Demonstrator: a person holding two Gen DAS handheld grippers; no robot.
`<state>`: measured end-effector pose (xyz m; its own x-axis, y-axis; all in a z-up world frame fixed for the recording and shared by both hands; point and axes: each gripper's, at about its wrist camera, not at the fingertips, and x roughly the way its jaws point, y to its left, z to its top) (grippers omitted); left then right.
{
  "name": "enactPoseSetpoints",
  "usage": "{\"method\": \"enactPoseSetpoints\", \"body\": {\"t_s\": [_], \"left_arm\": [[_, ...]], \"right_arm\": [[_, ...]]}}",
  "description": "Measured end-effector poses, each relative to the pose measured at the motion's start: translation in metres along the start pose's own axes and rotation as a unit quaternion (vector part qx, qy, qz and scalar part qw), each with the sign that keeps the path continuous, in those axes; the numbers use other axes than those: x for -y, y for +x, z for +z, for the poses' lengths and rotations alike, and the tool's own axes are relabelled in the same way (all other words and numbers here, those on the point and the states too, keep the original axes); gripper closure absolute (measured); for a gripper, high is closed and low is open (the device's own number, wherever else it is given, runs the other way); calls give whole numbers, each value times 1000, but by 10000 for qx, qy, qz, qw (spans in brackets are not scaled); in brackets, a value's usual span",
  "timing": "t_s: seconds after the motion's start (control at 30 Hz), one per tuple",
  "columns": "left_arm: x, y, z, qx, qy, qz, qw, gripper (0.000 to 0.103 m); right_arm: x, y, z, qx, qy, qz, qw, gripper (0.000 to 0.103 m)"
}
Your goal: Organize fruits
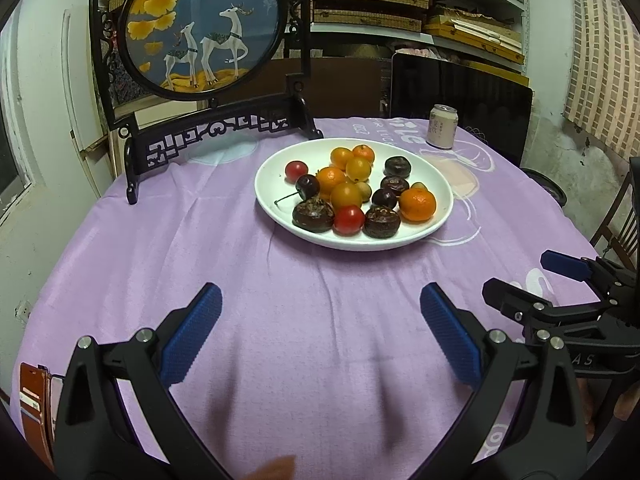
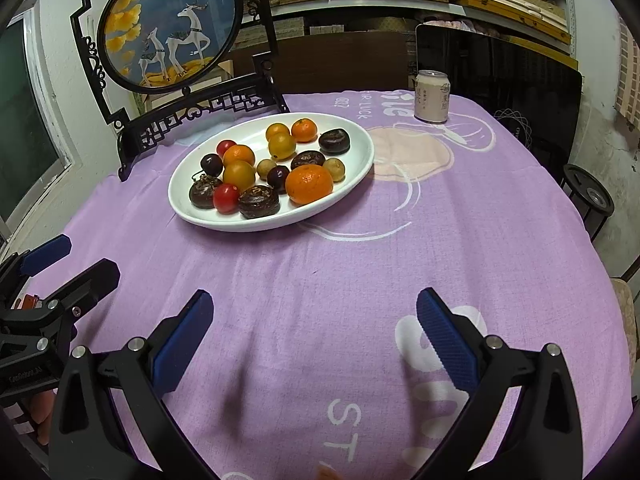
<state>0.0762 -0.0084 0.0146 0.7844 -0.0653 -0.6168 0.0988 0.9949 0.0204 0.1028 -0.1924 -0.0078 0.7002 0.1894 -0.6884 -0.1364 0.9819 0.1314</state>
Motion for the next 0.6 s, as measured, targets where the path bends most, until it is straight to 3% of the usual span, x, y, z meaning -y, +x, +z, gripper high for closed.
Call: {"method": "enactPoseSetpoints", "body": {"t_s": [0.6], "left_arm": [[-2, 8, -3, -164, -56, 19, 9998, 2]], "right_arm": [[-1, 3, -2, -66, -65, -34, 10000, 1]]}}
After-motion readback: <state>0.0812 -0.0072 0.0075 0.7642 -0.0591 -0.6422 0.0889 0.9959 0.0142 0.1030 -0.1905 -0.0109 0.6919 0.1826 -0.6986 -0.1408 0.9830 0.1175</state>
